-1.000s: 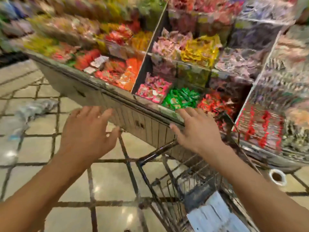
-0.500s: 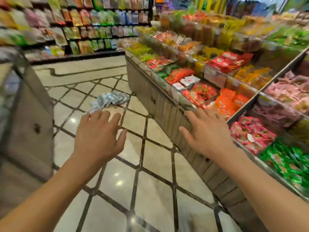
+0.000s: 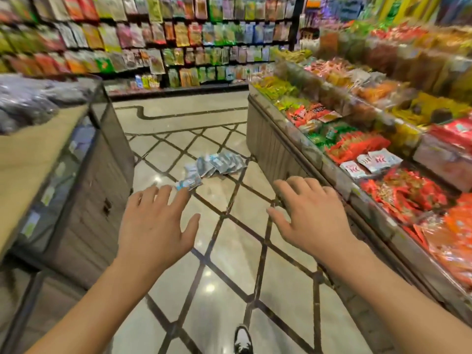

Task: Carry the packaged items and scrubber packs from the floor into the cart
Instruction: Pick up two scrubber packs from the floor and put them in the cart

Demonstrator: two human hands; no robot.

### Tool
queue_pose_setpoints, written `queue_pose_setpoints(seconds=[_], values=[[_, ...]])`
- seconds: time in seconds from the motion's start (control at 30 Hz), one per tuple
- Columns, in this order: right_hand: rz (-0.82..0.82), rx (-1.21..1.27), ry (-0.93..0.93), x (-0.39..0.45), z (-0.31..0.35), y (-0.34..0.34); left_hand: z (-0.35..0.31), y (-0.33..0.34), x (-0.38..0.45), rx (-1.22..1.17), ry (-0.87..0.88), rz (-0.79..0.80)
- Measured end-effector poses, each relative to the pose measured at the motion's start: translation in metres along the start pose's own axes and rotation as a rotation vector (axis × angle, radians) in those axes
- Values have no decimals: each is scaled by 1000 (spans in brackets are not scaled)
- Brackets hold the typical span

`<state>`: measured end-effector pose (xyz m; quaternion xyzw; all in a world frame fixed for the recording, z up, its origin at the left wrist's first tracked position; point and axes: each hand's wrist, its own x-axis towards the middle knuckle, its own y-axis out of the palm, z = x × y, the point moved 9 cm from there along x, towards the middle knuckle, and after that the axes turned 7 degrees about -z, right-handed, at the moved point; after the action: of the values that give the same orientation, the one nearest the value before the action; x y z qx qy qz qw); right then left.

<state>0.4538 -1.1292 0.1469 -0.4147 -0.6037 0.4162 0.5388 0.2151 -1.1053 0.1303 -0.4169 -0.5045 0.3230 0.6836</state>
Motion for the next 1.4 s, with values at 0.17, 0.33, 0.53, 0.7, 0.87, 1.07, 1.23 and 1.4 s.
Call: queue_pose_setpoints(seconds=[0.17,0.33,0.53,0.7,0.87,1.07,1.23,1.4], values=[[-14,86,-35,116,-5,40,31,38,91,-4,-95,14],[-50,137,-83,225,0,70,66,69,170,-3,-154,-23],[-89,149,-145,339,14,113,108,123,251,2,-215,-14],[-110,144,-153,436,27,159,147,183,327,-26,-236,-18],[-85,172,-108,536,39,197,192,243,413,-57,-233,8],[-68,166,-57,639,36,227,234,302,507,-28,-197,34],[-83,197,-57,711,40,262,256,344,571,-50,-189,27],[-47,223,-67,787,45,309,276,398,633,-48,-215,42]])
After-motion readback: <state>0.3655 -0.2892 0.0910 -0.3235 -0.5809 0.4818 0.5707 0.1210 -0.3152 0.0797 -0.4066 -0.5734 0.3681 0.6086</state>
